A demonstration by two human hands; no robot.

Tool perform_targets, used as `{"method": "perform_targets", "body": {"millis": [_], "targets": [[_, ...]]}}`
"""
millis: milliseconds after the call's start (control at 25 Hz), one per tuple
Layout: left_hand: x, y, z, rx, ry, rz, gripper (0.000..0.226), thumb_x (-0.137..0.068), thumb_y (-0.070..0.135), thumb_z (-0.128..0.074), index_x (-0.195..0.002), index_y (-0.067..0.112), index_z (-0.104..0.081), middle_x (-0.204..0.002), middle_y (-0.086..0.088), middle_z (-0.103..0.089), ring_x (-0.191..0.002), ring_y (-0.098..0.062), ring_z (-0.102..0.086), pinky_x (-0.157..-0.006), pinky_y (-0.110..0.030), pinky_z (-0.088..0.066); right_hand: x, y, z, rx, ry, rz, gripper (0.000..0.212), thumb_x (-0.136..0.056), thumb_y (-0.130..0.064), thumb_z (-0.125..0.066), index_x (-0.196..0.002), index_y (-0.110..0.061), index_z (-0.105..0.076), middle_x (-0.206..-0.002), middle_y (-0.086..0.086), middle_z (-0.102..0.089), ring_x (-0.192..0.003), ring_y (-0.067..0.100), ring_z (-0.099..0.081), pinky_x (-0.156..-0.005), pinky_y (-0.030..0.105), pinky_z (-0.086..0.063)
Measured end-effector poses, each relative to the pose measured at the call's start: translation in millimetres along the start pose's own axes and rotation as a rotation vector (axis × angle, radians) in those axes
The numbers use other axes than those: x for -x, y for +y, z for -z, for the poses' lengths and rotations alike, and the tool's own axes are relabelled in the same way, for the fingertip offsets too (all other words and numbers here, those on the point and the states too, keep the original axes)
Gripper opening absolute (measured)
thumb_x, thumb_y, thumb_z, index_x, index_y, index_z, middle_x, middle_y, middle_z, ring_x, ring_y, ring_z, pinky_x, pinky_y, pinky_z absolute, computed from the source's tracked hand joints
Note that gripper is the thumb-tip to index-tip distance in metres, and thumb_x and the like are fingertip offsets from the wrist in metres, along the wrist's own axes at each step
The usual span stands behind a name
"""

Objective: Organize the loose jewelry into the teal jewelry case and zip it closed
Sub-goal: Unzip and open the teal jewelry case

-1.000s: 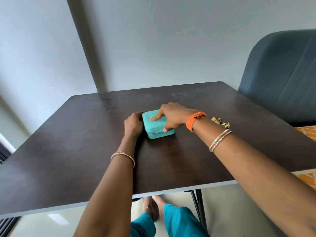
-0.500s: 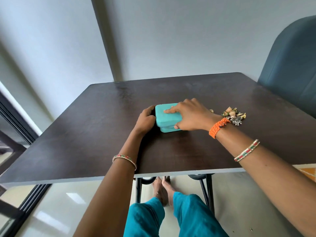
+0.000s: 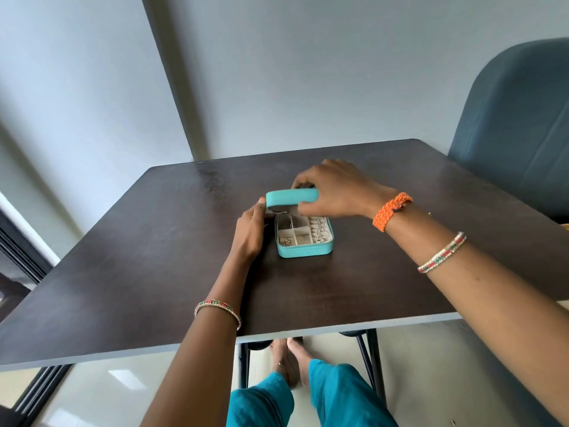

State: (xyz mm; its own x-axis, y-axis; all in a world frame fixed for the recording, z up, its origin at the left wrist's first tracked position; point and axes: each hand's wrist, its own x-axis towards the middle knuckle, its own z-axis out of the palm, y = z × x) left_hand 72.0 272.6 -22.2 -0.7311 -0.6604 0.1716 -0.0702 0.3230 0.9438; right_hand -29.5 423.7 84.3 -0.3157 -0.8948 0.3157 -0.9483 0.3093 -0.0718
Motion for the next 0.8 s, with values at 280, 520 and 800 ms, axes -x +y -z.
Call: {"method": "perform_targets", "body": {"millis": [280, 520, 800], "targets": [[-0.3, -2.0, -4.1, -0.201, -0.038, -0.019, 0.025, -0.090, 0.034, -0.054, -0.108, 0.025, -0.068, -0.093, 0.011, -0.070, -0.093, -0.010, -0.067, -0.088, -0.035, -0.053, -29.4, 43.2, -25.1, -0.451, 0.208, -0.161, 0.030, -0.085, -0.037, -0.063, -0.103, -0.017, -0.048, -0.092, 0.000, -0.069, -0.084, 0.021, -0.063, -0.074, 0.035, -0.048], [-2.6, -8.0, -4.3, -0.222, -0.062, -0.029, 0.046, -0.077, 0.036, -0.052, -0.122, 0.027, -0.058, -0.107, 0.005, -0.071, -0.095, -0.012, -0.068, -0.088, -0.044, -0.053, -36.5, 65.8, -68.3, -0.686, 0.538, -0.341, 0.004, -0.086, -0.013, -0.063, -0.083, -0.011, -0.063, -0.087, 0.005, -0.070, -0.081, 0.013, -0.063, -0.075, 0.030, -0.054], [-3.3, -9.4, -4.0, -0.216, -0.056, -0.079, 0.043, -0.085, 0.024, -0.051, -0.128, 0.029, -0.048, -0.104, 0.010, -0.068, -0.093, -0.014, -0.068, -0.086, -0.044, -0.054, -32.8, 61.6, -106.5, -0.727, 0.451, -0.563, 0.029, -0.091, -0.011, -0.051, -0.113, -0.005, -0.067, -0.116, 0.010, -0.068, -0.107, 0.022, -0.063, -0.086, 0.021, -0.045]]}}
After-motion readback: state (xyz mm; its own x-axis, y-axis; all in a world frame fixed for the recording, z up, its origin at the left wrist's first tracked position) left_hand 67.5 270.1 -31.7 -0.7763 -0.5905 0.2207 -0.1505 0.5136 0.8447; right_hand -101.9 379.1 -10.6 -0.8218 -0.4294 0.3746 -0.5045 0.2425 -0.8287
